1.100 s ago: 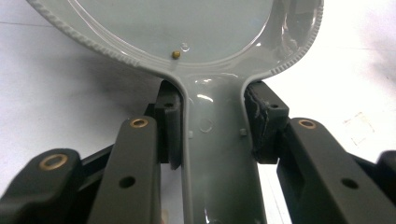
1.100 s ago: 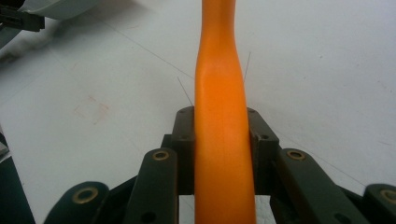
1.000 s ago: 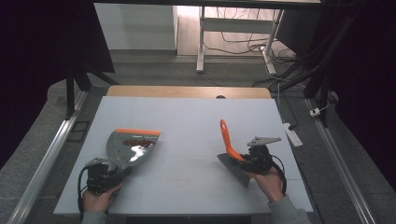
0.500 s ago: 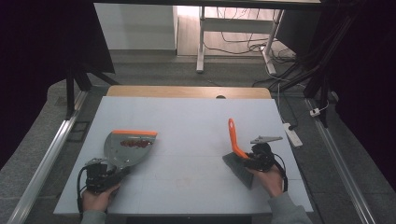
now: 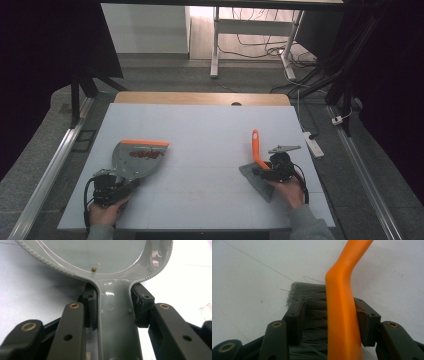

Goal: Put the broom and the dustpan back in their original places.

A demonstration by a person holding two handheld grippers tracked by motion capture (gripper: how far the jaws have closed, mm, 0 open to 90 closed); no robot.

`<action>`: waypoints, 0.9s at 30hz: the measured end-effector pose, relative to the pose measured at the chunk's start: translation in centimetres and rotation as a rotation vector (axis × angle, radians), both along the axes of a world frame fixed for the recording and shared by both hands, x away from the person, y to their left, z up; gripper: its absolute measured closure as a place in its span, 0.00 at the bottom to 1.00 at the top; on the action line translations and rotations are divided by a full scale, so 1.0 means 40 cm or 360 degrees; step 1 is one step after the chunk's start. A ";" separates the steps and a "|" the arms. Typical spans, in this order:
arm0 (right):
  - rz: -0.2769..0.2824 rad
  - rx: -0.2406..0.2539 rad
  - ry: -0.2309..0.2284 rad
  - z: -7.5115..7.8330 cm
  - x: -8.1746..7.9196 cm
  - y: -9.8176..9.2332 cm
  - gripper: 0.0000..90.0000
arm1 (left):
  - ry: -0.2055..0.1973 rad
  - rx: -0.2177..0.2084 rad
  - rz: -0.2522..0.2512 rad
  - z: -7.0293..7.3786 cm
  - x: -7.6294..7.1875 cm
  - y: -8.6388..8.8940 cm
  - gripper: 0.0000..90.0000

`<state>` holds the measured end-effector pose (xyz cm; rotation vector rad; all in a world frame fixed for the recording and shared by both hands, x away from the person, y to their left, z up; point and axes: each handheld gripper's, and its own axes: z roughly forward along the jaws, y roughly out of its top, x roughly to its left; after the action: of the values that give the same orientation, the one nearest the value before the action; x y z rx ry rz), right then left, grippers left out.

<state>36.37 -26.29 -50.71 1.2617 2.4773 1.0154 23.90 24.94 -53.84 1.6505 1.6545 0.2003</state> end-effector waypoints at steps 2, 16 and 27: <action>-0.0005 -0.0015 -0.0006 -0.001 0.001 0.000 0.51 | 0.0004 0.0001 0.0000 -0.001 0.001 0.000 0.68; -0.0040 -0.0113 -0.0027 -0.003 0.001 0.003 0.44 | 0.0045 0.0048 0.0018 -0.010 0.010 -0.011 0.68; -0.0043 -0.0104 -0.0072 0.007 -0.005 0.001 0.45 | -0.0011 0.0094 -0.0022 0.000 -0.001 -0.019 0.52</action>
<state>36.17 -26.26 -50.43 1.2352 2.4320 0.9383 23.88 24.17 -53.83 1.7029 1.6456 0.2498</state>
